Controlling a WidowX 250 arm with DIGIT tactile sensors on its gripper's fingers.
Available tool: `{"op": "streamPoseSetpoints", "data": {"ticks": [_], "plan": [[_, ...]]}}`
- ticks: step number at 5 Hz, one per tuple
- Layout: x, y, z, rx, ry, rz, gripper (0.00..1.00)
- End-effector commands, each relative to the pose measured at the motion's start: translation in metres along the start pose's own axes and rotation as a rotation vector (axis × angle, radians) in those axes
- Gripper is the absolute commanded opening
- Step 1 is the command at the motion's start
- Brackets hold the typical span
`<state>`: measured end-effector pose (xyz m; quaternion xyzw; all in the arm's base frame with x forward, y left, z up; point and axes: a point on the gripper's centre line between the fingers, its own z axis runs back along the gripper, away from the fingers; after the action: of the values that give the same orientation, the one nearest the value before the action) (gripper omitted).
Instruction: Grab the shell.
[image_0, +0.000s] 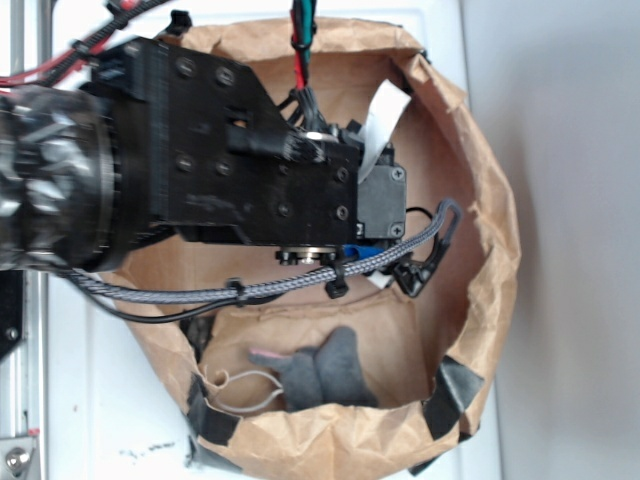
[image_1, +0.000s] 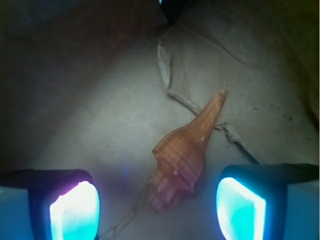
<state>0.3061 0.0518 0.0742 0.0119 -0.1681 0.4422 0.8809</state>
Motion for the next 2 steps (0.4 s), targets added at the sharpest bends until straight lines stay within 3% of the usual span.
{"op": "streamPoseSetpoints", "data": {"ticks": [1,2], "plan": [[0.0172,0.0279,0.0044,0.017,-0.072,-0.003,1.00],[0.0130,0.0253,0.0050,0.015,-0.063,-0.011,1.00]]}}
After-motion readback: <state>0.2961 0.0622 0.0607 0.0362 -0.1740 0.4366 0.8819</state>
